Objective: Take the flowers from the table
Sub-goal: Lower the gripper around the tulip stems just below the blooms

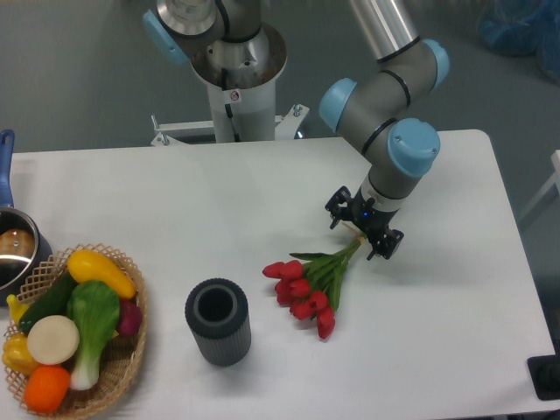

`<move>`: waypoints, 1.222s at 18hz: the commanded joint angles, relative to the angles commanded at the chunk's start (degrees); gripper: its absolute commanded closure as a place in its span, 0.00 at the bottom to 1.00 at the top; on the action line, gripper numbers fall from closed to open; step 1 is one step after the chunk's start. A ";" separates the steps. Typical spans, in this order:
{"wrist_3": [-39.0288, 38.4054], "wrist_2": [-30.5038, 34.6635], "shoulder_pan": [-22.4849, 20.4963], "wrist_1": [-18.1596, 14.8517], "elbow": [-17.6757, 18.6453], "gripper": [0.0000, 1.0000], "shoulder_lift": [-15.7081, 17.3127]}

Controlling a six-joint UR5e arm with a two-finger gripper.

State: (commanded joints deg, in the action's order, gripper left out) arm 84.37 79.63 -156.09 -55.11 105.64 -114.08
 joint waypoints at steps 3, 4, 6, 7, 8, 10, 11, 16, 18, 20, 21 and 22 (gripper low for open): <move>0.00 0.00 -0.09 0.00 0.00 0.02 -0.26; 0.00 0.00 -0.09 0.00 0.00 0.08 -0.35; 0.00 0.00 -0.09 0.17 -0.09 0.15 -0.53; -0.09 -0.09 -0.09 0.26 -0.26 0.15 -0.62; -0.09 -0.09 -0.09 0.26 -0.26 0.15 -0.70; -0.09 0.00 -0.09 0.35 -0.18 0.15 -0.70; -0.09 0.00 0.00 0.44 -0.18 0.16 -0.79; -0.09 0.09 0.00 0.61 -0.35 0.34 -1.05; -0.17 0.00 0.26 0.70 -0.44 0.38 -1.49; -0.26 0.00 0.35 0.79 -0.44 0.44 -1.50; -0.26 0.00 0.35 0.79 -0.44 0.49 -1.50; -0.26 0.00 0.35 0.79 -0.53 0.54 -1.50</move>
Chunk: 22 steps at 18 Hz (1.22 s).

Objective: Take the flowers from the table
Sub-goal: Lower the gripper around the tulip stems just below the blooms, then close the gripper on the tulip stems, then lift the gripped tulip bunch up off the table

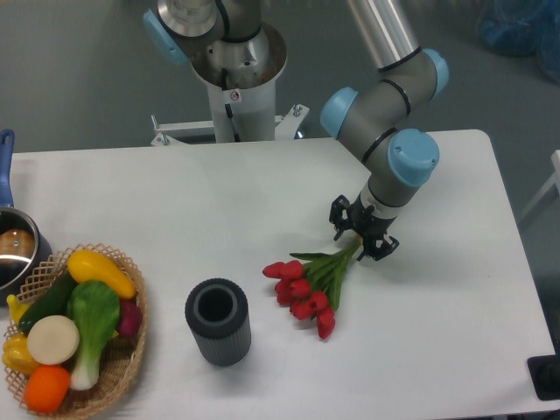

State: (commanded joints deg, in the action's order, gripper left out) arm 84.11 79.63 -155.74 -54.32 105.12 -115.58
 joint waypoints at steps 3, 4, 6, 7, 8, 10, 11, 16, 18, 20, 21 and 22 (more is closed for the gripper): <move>0.00 0.00 0.00 0.00 -0.18 0.60 0.00; -0.09 0.00 0.00 -0.09 -0.26 0.65 0.09; -0.35 0.00 0.00 -0.09 -0.26 0.71 0.18; -0.44 0.00 0.00 -0.09 -0.26 0.75 0.18; -0.44 0.00 -0.09 -0.09 -0.26 0.78 0.18; -0.44 0.09 0.00 -0.09 -0.26 0.79 0.18; -0.44 0.09 0.00 -0.09 -0.44 0.79 0.18; -0.44 -0.09 -0.09 -0.18 -1.32 0.79 0.44; -0.44 -0.26 -0.09 -0.26 -1.76 0.79 0.79; -0.53 -1.92 -0.18 -0.35 -2.37 0.79 1.40; -0.53 -3.59 -0.35 -0.35 -2.72 0.79 2.19; -0.61 -5.60 -0.44 -0.44 -3.33 0.79 2.89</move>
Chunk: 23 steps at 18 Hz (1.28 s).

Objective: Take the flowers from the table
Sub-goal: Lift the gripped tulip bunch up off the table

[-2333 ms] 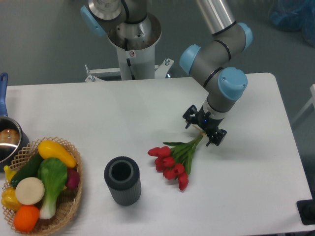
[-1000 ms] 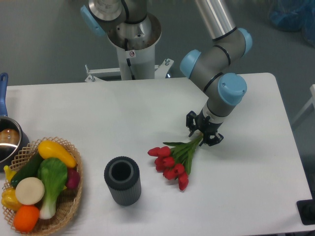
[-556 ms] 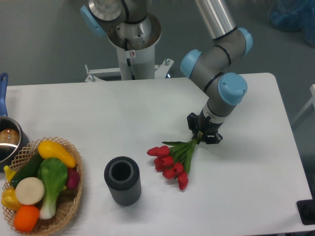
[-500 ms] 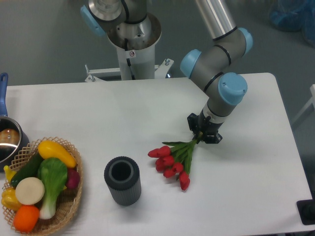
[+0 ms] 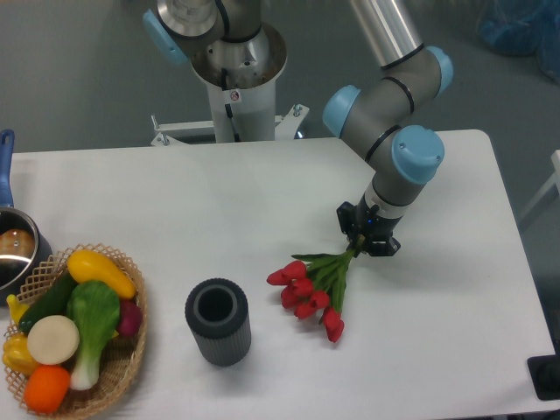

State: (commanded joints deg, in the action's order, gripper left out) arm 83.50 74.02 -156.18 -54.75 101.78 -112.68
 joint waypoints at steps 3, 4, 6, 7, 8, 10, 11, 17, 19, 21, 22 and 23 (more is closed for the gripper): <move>-0.09 -4.84 -0.26 0.00 -0.62 0.79 1.50; -0.09 -5.81 -0.35 0.09 -0.62 0.79 1.59; -0.09 -8.35 -1.05 0.09 -0.97 0.79 2.29; -0.09 -10.46 -1.49 0.09 -1.23 0.79 3.25; -0.09 -12.74 -1.76 0.09 -1.24 0.79 4.04; -0.09 -17.57 -2.55 0.09 -1.59 0.79 5.19; -0.61 -20.47 -3.16 0.09 -2.11 0.79 5.80; -6.93 -31.20 -5.09 0.17 -5.01 0.79 7.30; -7.73 -33.93 -5.80 0.17 -5.37 0.79 7.74; -7.82 -39.37 -6.94 0.17 -5.37 0.79 8.53; -7.82 -41.74 -7.47 0.17 -5.37 0.79 8.71; -7.82 -43.94 -8.17 0.17 -5.37 0.79 8.88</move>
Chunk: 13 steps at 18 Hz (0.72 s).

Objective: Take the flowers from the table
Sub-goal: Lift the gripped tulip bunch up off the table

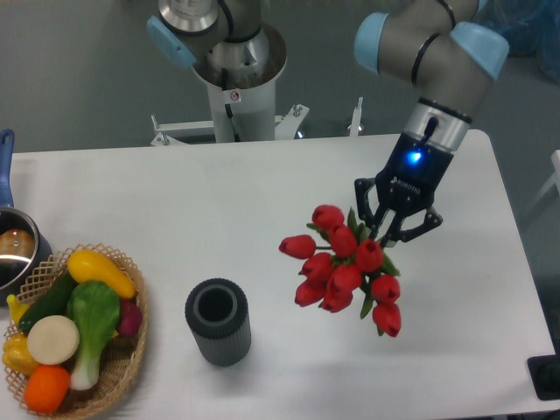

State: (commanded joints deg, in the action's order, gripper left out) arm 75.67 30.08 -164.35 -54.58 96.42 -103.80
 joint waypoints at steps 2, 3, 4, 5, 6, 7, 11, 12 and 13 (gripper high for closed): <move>0.09 -3.35 -1.41 0.09 0.09 0.79 0.35; 0.09 -3.80 -2.20 0.09 0.17 0.79 0.79; 0.09 -4.50 -2.73 0.09 0.26 0.79 0.97; 0.09 -5.81 -2.99 0.09 0.52 0.79 1.40; 0.00 -6.34 -3.52 0.09 0.61 0.79 1.67; 0.09 -6.61 -3.61 0.09 0.70 0.79 1.67; 0.09 -8.28 -4.66 0.09 0.62 0.79 1.76; 0.09 -8.72 -4.75 0.09 0.62 0.79 1.76; 0.09 -8.81 -4.75 0.17 0.62 0.79 1.76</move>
State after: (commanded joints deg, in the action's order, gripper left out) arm 75.76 21.27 -169.10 -54.41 97.03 -102.04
